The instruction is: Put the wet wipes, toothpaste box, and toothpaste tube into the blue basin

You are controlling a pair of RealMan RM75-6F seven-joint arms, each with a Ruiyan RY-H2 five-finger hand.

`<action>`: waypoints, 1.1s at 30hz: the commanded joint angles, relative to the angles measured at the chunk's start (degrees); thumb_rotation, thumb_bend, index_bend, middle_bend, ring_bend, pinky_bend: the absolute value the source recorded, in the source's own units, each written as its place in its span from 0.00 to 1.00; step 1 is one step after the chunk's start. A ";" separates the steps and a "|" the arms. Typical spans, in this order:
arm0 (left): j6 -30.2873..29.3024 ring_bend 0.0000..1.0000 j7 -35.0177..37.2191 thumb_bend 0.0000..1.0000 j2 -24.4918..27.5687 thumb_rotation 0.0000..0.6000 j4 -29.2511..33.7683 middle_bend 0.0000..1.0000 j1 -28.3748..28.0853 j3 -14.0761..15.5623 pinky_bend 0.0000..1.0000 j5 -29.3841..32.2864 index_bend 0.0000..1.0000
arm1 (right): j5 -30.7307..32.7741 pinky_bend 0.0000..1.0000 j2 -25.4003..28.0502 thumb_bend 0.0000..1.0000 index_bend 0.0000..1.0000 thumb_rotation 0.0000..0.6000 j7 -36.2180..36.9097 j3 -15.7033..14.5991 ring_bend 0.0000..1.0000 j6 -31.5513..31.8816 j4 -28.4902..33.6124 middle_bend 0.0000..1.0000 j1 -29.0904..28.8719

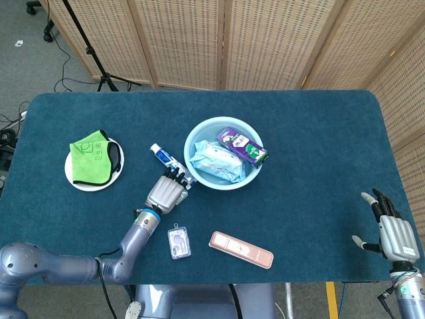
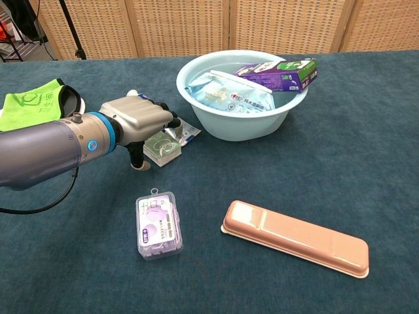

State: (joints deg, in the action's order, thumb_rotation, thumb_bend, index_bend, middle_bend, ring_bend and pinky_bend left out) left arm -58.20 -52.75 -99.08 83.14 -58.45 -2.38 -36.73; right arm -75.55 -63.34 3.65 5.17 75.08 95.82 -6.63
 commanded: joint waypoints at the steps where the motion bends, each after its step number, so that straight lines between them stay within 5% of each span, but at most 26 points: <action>1: -0.23 0.10 -0.30 0.28 -0.11 1.00 0.12 0.36 0.12 0.09 0.11 -0.09 0.32 | -0.03 0.20 0.03 0.21 0.13 1.00 0.05 -0.02 0.00 -0.02 0.04 0.03 0.01; 17: -2.32 0.19 0.38 0.37 0.05 1.00 0.70 0.51 1.74 0.30 0.18 -4.85 0.61 | -0.30 0.20 0.11 0.21 0.13 1.00 -0.05 -0.08 0.00 0.27 0.37 0.03 0.11; 33: -2.67 0.22 -0.83 0.38 0.86 1.00 1.91 0.53 2.66 0.02 0.22 -5.68 0.65 | -0.56 0.20 0.23 0.21 0.13 1.00 0.03 -0.13 0.00 0.51 0.56 0.03 0.21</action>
State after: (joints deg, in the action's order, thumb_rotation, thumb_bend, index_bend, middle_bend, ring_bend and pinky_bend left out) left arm -60.82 -53.57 -98.29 84.97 -55.82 -2.28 -42.34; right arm -76.11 -63.10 3.68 5.04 75.60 96.38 -6.42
